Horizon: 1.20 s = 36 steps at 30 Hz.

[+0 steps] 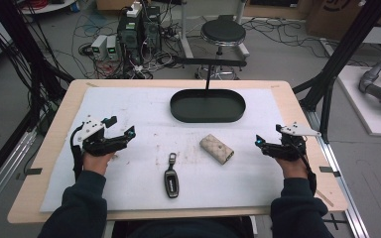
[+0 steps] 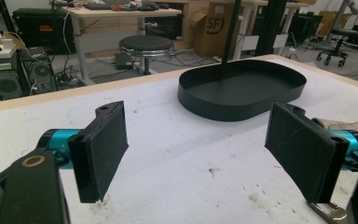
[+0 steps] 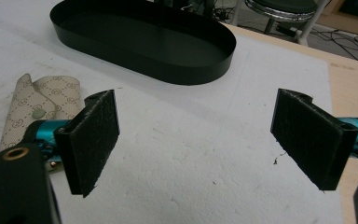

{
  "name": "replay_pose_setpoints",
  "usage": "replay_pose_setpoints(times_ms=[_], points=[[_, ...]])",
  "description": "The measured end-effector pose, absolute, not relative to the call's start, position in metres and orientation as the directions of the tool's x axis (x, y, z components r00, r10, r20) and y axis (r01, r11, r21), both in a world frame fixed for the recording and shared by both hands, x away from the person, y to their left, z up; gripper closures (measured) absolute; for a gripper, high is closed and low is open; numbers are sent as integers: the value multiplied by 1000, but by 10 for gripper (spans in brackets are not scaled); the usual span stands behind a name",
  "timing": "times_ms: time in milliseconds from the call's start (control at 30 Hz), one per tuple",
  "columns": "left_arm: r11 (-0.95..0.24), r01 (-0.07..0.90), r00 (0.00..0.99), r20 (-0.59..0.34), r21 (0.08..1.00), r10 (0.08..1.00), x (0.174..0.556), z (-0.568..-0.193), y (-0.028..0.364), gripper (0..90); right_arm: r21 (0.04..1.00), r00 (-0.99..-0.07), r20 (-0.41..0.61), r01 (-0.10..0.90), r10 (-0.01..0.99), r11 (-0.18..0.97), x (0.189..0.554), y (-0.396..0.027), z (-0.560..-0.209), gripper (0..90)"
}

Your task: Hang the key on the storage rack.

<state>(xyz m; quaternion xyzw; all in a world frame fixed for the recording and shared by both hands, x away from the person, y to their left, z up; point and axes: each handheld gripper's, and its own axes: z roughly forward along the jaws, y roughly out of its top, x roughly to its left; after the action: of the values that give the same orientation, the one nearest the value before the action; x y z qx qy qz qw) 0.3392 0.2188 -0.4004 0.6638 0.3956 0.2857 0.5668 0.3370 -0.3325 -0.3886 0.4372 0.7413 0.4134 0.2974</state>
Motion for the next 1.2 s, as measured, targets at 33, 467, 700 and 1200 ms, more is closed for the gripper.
replay_pose_setpoints(times_ms=[33, 467, 700, 1200], points=[[-50, 204, 524, -66, 978, 849, 339, -401, 219, 207, 872, -440, -81, 403, 895, 277, 337, -332, -389, 155], [-50, 242, 558, -96, 969, 824, 340, -402, 199, 255, 869, -432, -68, 417, 899, 266, 336, -337, -391, 155], [-81, 270, 598, -101, 960, 795, 336, -403, 180, 255, 866, -442, -88, 409, 893, 288, 334, -332, -390, 155], [-206, 420, 673, -151, 884, 724, 328, -420, 133, 255, 859, -449, -101, 411, 888, 305, 336, -326, -390, 156]])
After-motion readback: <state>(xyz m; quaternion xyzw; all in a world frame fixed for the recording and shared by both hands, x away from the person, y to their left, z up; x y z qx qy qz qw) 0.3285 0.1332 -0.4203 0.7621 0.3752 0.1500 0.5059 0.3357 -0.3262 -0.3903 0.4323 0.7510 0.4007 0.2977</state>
